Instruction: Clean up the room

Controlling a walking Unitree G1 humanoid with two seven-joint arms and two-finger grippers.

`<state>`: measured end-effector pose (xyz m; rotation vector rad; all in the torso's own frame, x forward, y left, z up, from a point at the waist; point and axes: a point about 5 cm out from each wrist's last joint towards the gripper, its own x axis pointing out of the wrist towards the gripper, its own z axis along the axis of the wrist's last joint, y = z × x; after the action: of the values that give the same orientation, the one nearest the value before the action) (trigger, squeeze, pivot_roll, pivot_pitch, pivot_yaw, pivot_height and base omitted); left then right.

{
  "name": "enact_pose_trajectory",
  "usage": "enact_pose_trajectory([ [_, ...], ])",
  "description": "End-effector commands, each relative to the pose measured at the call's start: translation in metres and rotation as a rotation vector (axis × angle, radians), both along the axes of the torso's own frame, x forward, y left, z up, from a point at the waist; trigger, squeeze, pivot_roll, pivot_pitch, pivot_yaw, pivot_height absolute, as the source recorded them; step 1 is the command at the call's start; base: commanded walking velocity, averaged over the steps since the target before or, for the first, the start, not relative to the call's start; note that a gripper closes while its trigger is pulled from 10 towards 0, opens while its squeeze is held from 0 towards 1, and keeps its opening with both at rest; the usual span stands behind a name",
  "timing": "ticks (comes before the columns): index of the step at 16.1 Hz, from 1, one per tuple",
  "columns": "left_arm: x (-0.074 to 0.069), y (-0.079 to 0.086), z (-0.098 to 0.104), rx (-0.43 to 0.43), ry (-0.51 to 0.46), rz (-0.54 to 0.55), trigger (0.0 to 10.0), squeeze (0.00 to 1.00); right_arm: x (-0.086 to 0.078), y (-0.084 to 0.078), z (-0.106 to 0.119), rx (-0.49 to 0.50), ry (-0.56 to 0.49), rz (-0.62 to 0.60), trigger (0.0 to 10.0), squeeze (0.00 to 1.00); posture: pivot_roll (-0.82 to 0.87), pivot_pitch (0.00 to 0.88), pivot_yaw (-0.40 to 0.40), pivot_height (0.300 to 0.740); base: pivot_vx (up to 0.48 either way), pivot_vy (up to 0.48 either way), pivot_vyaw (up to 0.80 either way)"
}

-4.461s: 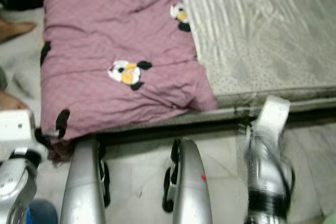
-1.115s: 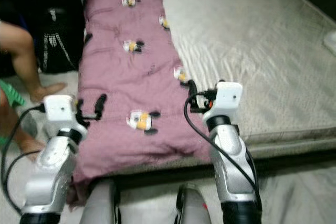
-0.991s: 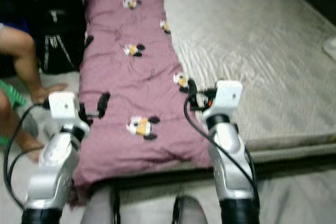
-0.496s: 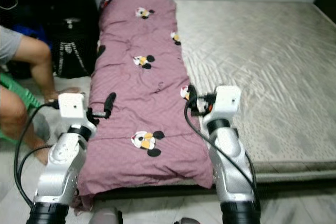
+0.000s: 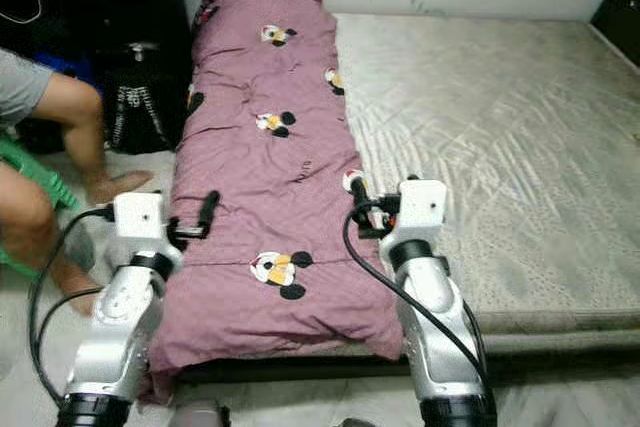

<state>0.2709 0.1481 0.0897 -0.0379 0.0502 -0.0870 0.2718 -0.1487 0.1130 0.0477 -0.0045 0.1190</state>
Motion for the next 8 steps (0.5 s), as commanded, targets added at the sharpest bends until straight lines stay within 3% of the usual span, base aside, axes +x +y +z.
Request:
enact_pose_trajectory([
  [1,-0.0018,0.0044,-0.0034,0.01,0.008,0.017,10.0,0.0,0.0022,0.0031,0.0048,0.002,-0.02,0.027,10.0,0.0,-0.04,0.0,-0.048,0.74,0.0,0.0,0.8],
  [8,0.0016,-0.0007,-0.0034,-0.002,-0.002,0.01,10.0,0.0,0.0037,0.0009,0.0072,-0.019,-0.034,0.051,10.0,0.0,-0.05,0.0,-0.05,0.74,0.0,0.0,0.8],
])
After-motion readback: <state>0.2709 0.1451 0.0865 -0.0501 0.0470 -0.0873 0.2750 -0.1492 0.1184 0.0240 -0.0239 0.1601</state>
